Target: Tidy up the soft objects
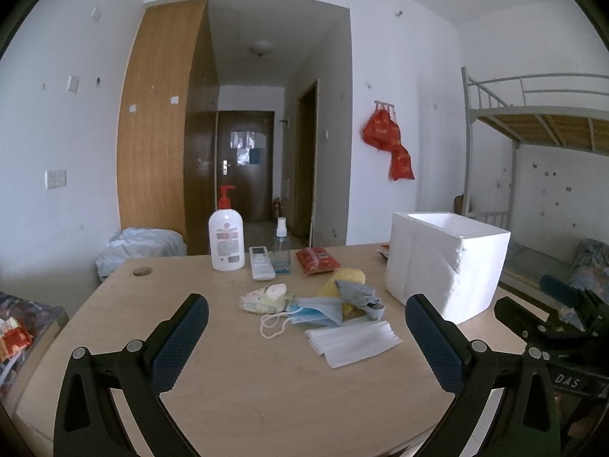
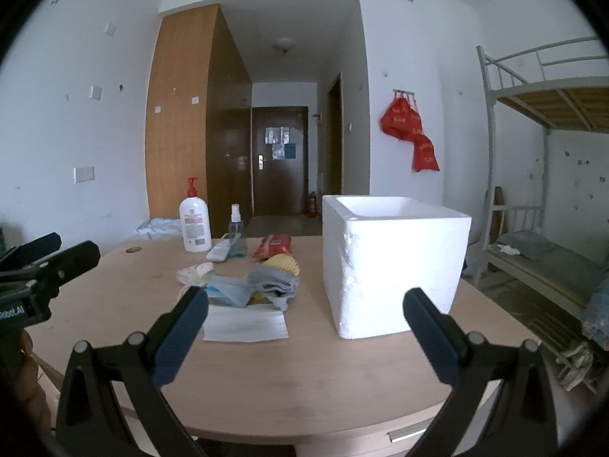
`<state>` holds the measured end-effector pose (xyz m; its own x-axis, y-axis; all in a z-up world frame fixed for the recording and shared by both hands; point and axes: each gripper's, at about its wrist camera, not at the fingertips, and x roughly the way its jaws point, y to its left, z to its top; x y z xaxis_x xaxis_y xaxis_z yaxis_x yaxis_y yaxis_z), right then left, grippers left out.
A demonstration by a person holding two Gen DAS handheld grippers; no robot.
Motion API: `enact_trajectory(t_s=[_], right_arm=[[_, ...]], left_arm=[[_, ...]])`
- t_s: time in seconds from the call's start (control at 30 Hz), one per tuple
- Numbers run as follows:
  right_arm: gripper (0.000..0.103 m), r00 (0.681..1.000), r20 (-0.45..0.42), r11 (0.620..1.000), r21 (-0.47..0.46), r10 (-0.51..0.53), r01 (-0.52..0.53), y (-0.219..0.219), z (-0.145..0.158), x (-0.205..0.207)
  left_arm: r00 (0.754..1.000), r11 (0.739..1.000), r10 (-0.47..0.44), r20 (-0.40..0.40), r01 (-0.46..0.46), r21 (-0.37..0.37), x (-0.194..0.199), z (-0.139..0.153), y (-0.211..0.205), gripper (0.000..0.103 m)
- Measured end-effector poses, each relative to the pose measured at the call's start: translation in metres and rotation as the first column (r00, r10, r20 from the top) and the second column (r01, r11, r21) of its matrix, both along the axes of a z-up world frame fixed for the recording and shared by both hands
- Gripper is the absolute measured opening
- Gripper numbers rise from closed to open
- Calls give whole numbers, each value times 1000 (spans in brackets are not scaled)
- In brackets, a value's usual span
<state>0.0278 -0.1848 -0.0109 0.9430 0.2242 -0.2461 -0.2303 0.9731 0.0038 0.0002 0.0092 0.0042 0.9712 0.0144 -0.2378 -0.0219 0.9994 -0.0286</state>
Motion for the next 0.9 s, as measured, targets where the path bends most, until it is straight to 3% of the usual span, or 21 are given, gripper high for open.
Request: enact_trajectory(t_s=[0.9], right_arm=[[103, 1000, -13, 1000, -4, 24, -24, 1, 0, 4]], left_arm=[[1000, 1000, 3, -6, -3, 0, 3, 0, 2, 103]])
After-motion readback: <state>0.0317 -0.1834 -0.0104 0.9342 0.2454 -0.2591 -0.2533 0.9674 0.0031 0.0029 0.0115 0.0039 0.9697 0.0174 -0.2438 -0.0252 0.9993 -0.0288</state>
